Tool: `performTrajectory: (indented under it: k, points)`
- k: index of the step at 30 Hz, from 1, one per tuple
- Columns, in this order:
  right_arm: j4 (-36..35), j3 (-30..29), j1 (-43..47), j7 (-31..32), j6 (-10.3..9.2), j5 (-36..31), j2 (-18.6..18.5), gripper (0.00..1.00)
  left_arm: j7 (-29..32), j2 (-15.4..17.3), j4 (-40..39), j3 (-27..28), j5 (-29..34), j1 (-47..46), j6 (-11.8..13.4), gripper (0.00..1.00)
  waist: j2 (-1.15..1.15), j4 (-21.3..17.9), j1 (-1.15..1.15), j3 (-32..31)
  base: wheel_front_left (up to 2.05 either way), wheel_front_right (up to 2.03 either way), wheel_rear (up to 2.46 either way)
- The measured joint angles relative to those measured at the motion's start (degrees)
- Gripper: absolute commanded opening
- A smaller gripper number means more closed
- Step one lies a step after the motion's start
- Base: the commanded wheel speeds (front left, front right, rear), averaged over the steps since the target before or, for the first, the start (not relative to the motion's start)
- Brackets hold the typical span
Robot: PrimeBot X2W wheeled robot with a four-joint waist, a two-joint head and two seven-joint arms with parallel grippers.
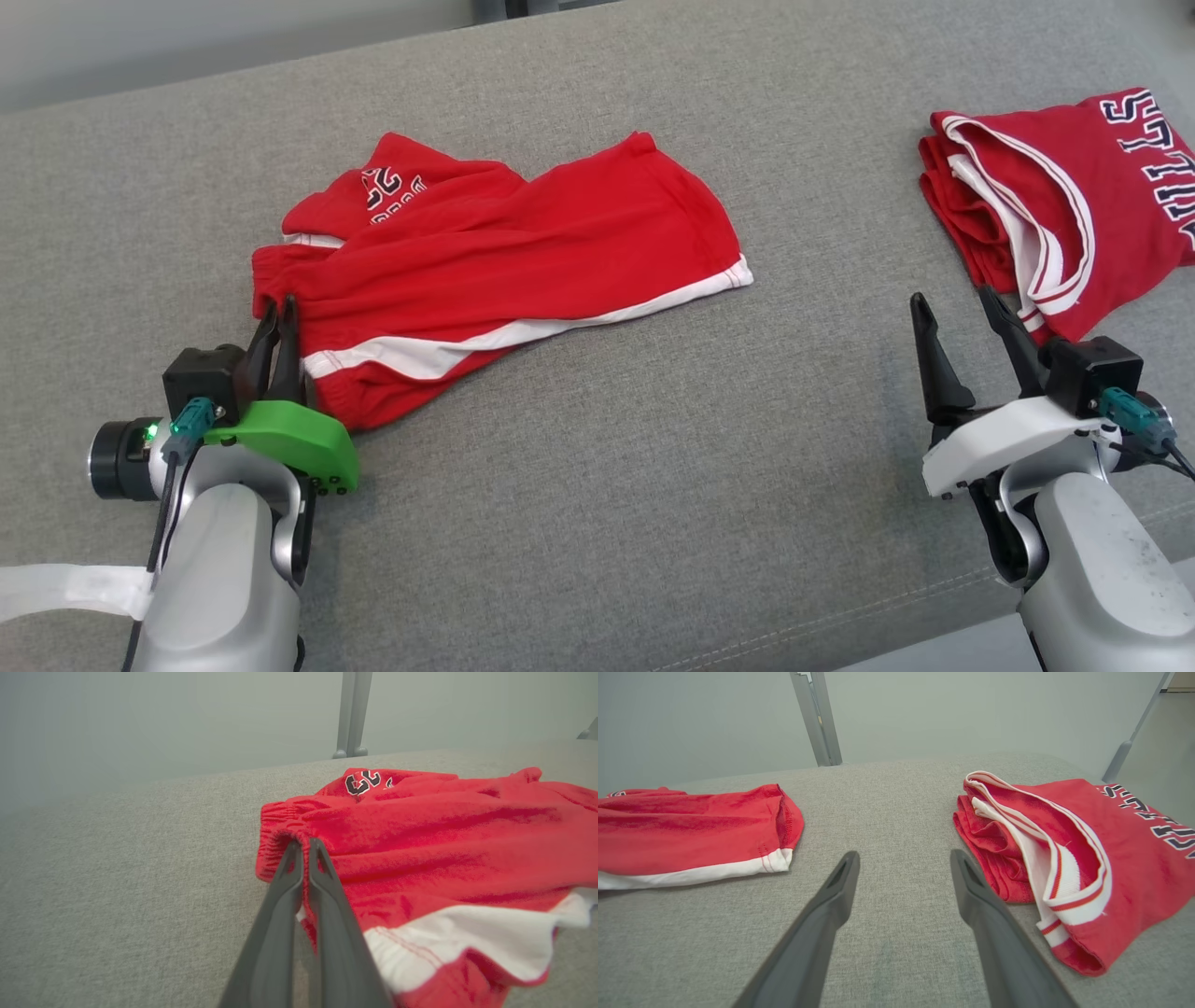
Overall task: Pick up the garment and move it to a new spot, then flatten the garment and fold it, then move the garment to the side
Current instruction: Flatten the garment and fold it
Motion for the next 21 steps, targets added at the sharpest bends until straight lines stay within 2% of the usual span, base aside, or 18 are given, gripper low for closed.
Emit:
performTrajectory:
  k: [9, 10, 12, 21]
  points:
    - [-0.3, 1.5, -1.8, 0.0, 0.00, 0.1, 0.2, 1.00, 0.0, 0.1, 2.8, 2.2, 1.0, 0.0, 0.0, 0.00, 0.00, -0.3, 0.00, 2.1, 0.00, 0.00, 0.00]
    - [-0.3, 1.8, -1.8, 0.0, 0.00, 0.4, 0.1, 1.00, 0.0, 0.0, 2.5, 2.4, 1.0, 0.1, 0.0, 0.27, 0.00, 0.0, 0.00, 2.0, 0.00, 0.00, 0.00]
    - [-0.2, 2.7, -2.0, 0.0, 0.00, 0.8, 0.1, 1.00, 0.0, -0.4, 1.0, 2.6, 1.1, 0.3, -0.1, 1.00, 0.00, 0.7, 0.00, 1.8, 0.00, 0.00, 0.00]
    - [2.8, 7.4, -5.6, 0.0, 0.00, 3.8, -1.3, 1.00, 0.0, -2.4, -7.9, 1.3, 1.2, 3.6, -1.4, 1.00, 0.00, 6.1, 0.00, 1.1, 0.00, 0.00, 0.00]
